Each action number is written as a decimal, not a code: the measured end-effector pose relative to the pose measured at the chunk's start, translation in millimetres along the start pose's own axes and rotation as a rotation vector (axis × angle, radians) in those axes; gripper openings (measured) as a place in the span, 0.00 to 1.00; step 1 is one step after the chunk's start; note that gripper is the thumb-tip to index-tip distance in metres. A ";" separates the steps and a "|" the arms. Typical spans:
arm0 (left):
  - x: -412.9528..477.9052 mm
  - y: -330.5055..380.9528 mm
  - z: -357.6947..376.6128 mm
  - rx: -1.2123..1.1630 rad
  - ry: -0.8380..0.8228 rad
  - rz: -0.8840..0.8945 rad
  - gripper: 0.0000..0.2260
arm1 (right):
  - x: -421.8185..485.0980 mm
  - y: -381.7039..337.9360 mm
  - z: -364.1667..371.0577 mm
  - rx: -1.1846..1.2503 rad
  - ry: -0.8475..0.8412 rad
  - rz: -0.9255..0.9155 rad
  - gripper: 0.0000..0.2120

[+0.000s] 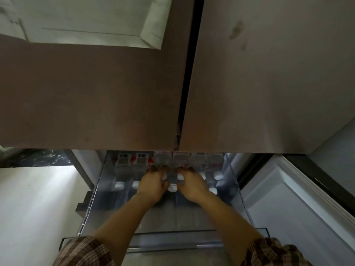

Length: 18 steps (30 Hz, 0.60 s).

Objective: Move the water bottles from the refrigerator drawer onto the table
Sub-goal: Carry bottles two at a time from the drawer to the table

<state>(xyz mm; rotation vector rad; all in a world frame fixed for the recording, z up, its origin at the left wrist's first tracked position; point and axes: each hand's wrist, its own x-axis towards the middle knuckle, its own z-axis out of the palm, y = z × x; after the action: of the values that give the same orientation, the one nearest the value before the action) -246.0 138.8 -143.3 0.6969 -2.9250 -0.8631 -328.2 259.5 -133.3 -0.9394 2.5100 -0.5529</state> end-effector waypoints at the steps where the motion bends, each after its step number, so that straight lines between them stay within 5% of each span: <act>1: -1.7 -0.7 -0.9 0.032 -0.001 -0.001 0.16 | -1.7 -0.8 -1.6 -0.018 0.013 -0.006 0.16; 6: -27.3 -8.0 -16.3 0.174 0.025 -0.017 0.15 | -20.8 -6.1 1.5 -0.172 0.062 -0.081 0.09; 18: -82.3 11.2 -79.7 0.063 0.244 -0.058 0.17 | -66.9 -52.2 -23.0 -0.490 0.248 -0.358 0.23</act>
<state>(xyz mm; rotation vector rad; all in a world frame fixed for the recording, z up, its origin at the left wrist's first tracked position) -165.7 140.9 -60.9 0.8299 -2.7368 -0.6406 -265.8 274.0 -73.0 -1.6077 2.7751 -0.1528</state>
